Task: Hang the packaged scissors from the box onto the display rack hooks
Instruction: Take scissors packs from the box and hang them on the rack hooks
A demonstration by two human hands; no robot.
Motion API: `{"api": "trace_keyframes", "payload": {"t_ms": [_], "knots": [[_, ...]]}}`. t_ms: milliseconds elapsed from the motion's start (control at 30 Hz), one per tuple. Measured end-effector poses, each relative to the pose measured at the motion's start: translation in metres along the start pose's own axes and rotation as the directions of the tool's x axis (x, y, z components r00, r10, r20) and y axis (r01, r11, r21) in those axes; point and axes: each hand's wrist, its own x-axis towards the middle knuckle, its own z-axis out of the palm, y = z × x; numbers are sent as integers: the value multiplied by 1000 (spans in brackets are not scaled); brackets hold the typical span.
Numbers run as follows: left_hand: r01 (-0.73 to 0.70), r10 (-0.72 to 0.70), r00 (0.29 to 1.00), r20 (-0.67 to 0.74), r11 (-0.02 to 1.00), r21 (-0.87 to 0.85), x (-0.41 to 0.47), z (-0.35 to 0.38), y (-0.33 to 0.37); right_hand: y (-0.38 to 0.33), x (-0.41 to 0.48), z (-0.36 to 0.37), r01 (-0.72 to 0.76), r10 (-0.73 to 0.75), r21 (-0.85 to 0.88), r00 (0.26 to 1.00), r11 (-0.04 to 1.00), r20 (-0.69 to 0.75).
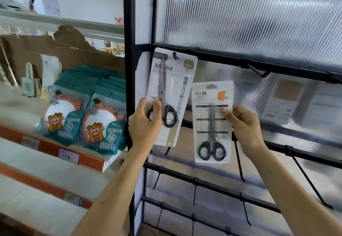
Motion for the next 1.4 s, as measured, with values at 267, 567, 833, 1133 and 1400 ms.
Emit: {"api": "trace_keyframes", "payload": {"t_ms": [267, 567, 833, 1133, 1400], "knots": [[-58, 58, 998, -13, 996, -64, 11, 11, 4, 1, 2, -2, 7, -7, 0, 1000, 1000, -8], [-54, 53, 998, -22, 995, -78, 10, 2, 3, 10, 3, 0, -25, 25, -25, 1000, 999, -18], [-100, 91, 992, -84, 988, -114, 4, -12, 16, 9, 2, 5, -37, 37, -12, 999, 999, -8], [-77, 74, 996, -58, 996, -53, -1, -16, 5, 12, 0, 10, -40, 40, 8, 999, 999, 23], [54, -56, 996, 69, 998, 21, 15, -5, 7, 14, 3, 13, -36, 35, 10, 999, 999, 39]]}}
